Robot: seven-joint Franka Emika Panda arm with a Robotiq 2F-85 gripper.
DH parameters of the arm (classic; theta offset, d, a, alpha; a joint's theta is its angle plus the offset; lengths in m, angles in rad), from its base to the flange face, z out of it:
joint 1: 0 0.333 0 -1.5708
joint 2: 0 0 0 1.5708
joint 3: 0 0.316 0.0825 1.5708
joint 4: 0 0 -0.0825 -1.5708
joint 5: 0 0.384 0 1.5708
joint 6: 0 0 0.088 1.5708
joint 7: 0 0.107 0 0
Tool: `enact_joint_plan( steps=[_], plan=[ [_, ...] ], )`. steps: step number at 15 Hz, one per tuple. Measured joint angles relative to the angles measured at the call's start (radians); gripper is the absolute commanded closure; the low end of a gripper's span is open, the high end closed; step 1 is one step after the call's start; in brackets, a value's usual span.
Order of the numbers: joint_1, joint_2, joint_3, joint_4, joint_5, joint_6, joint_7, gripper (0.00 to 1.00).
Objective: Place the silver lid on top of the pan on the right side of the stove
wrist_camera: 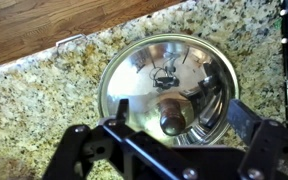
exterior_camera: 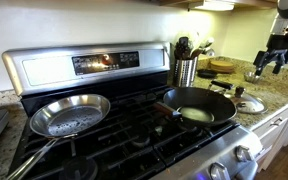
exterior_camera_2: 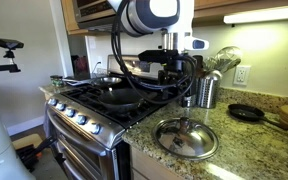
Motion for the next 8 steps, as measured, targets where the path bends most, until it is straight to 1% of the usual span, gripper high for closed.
enact_joint_plan(
  steps=[2, 4, 8],
  plan=[
    [0.0, 0.051, 0.001, 0.018, 0.044, 0.038, -0.028, 0.0],
    [-0.001, 0.096, 0.002, 0.044, 0.088, 0.051, -0.06, 0.0],
    [-0.009, 0.133, 0.007, 0.074, 0.104, 0.051, -0.072, 0.0]
  ],
)
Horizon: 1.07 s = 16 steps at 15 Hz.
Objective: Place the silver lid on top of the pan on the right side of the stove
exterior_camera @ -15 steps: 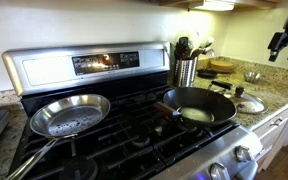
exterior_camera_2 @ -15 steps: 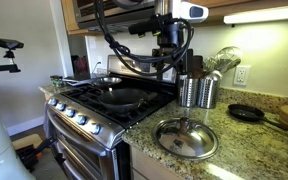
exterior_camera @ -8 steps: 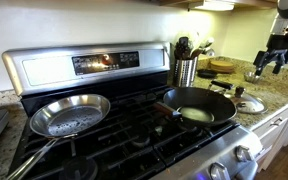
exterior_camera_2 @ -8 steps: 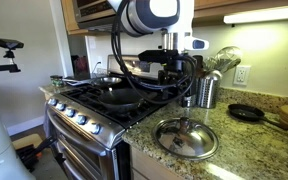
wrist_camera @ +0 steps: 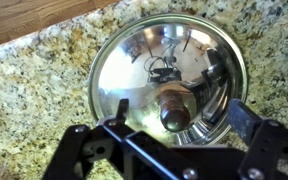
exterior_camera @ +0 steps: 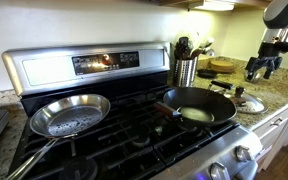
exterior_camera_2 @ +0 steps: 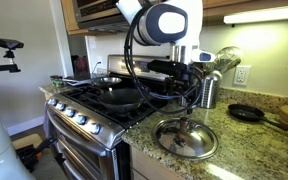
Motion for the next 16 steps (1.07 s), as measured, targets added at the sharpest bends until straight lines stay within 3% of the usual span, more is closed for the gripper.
enact_joint_plan(
  steps=[6, 16],
  plan=[
    [-0.006, 0.027, 0.005, 0.026, 0.0, 0.006, 0.0, 0.0],
    [-0.05, 0.242, 0.071, 0.146, 0.027, 0.08, -0.009, 0.0]
  ],
)
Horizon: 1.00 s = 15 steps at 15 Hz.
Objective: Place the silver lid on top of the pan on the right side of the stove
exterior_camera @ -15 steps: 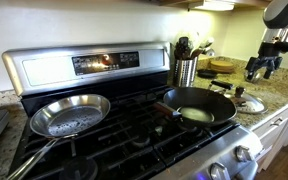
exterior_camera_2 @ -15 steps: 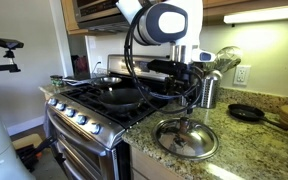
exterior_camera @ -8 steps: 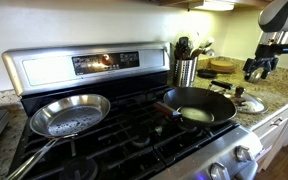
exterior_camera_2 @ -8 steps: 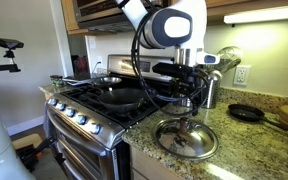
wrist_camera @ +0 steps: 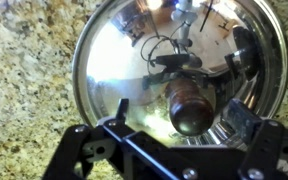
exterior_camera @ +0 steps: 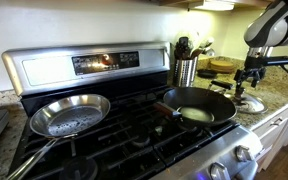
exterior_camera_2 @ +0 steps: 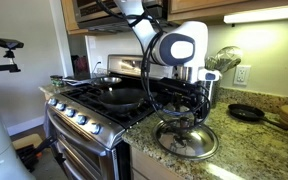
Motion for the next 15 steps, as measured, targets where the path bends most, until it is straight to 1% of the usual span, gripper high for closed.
enact_joint_plan(
  steps=[3, 4, 7, 8, 11, 12, 13, 15],
  plan=[
    [-0.022, 0.041, 0.035, 0.021, 0.025, 0.035, -0.027, 0.0],
    [-0.03, 0.051, 0.045, 0.028, 0.029, 0.041, -0.034, 0.21],
    [-0.05, 0.071, 0.066, 0.045, 0.039, 0.048, -0.048, 0.4],
    [-0.055, 0.076, 0.071, 0.05, 0.039, 0.048, -0.049, 0.47],
    [-0.06, 0.087, 0.077, 0.058, 0.039, 0.048, -0.049, 0.67],
    [-0.059, 0.089, 0.078, 0.059, 0.039, 0.048, -0.049, 0.61],
    [-0.059, 0.09, 0.078, 0.06, 0.039, 0.048, -0.049, 0.64],
    [-0.059, 0.09, 0.08, 0.062, 0.039, 0.048, -0.049, 0.58]
  ],
)
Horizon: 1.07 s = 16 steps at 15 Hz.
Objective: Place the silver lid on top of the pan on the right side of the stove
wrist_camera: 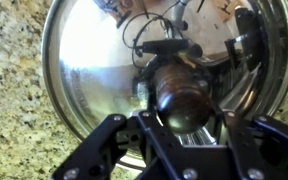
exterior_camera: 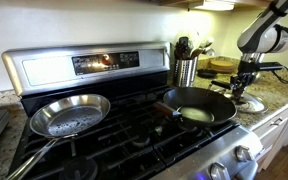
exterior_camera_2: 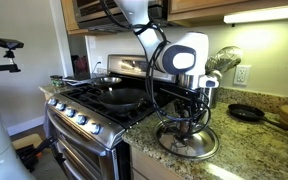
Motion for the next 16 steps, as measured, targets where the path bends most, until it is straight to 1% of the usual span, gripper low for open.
enact_joint_plan(
  steps=[1, 2, 3, 4, 5, 7, 15, 16],
  plan=[
    [0.0, 0.0, 0.0, 0.0, 0.0, 0.0, 0.0, 0.48],
    [0.0, 0.0, 0.0, 0.0, 0.0, 0.0, 0.0, 0.33],
    [0.0, 0.0, 0.0, 0.0, 0.0, 0.0, 0.0, 0.57],
    [0.0, 0.0, 0.0, 0.002, 0.0, 0.0, 0.0, 0.69],
    [0.0, 0.0, 0.0, 0.003, -0.001, 0.0, 0.001, 0.69],
    [0.001, 0.0, -0.004, 0.007, -0.003, 0.0, 0.005, 0.81],
    [0.001, 0.0, -0.017, 0.009, -0.01, -0.004, 0.027, 0.81],
    [0.001, 0.0, -0.018, 0.009, -0.01, -0.004, 0.028, 0.31]
  ],
)
